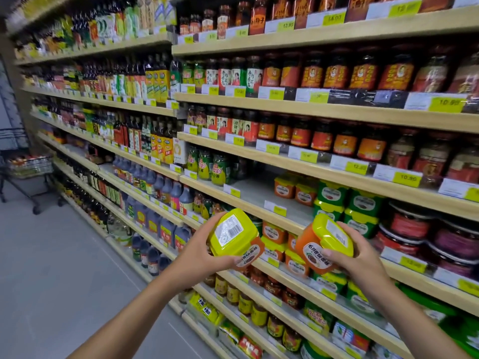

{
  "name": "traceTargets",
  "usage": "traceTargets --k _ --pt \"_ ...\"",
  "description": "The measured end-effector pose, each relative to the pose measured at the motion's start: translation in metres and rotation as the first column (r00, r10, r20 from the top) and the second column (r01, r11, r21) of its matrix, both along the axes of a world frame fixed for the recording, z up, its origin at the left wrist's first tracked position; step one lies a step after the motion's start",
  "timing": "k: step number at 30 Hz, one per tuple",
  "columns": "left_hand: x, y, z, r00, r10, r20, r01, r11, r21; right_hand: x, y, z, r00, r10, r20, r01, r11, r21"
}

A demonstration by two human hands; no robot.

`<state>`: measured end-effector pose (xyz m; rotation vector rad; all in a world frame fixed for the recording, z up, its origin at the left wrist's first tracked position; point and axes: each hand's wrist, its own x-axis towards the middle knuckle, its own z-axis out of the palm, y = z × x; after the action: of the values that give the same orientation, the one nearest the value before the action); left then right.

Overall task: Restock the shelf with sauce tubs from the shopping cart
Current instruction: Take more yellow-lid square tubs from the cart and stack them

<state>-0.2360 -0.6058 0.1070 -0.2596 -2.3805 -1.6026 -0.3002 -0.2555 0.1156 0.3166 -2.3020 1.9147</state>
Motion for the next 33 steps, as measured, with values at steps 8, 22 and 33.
traceTargets --k 8,22,33 --pt "-0.079 -0.027 -0.004 0.998 0.038 -0.042 -0.041 0.995 -0.091 -0.081 -0.039 -0.001 1.000 -0.022 0.012 0.022 1.000 0.013" --pt "-0.238 -0.059 -0.002 0.968 -0.246 0.045 0.247 0.969 -0.008 -0.152 -0.113 -0.017 0.952 -0.280 0.124 0.288 0.956 -0.049" --pt "-0.334 -0.083 -0.002 0.950 -0.295 0.098 0.297 0.955 -0.003 -0.166 -0.158 -0.029 0.870 -0.465 0.166 0.488 0.861 -0.145"
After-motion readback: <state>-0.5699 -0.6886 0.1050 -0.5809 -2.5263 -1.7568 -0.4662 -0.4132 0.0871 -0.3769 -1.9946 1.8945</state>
